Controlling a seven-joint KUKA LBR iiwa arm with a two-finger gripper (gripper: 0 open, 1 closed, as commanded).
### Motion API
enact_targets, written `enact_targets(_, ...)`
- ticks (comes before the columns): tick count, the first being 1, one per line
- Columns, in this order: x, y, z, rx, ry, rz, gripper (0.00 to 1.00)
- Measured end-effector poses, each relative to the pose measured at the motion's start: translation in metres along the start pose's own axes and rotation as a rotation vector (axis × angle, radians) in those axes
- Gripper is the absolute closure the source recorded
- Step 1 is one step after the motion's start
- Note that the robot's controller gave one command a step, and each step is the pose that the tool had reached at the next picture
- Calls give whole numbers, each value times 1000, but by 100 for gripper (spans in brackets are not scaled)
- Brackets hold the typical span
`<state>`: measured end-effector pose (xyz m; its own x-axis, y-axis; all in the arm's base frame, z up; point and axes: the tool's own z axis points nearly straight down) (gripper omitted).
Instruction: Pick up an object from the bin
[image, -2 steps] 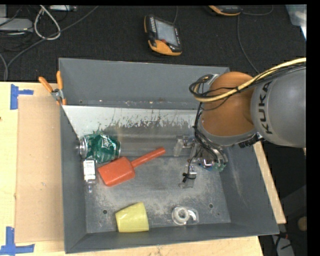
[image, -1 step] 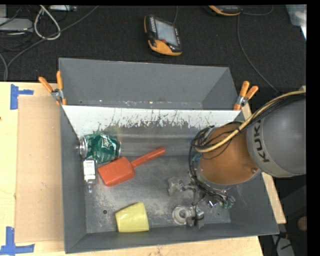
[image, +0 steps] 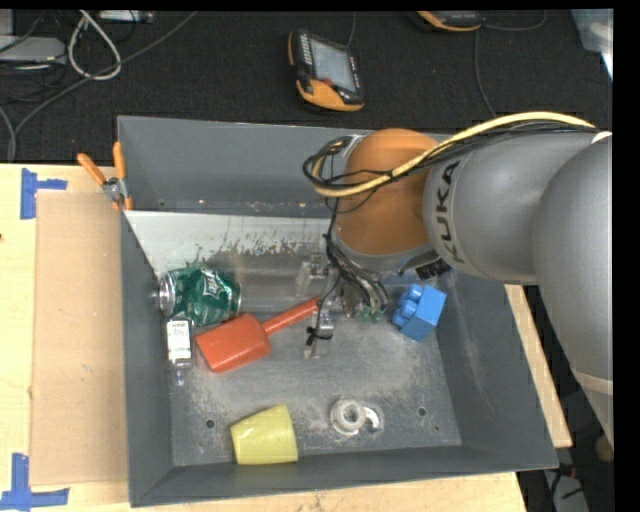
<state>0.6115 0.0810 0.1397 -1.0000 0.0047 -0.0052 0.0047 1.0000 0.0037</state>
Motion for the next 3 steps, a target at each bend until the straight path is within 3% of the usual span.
enact_targets(1,110,-50,32,1,27,-261,0)
enact_targets(2,-13,44,68,-1,-5,-201,0)
enact_targets(3,134,-86,68,5,25,-285,100)
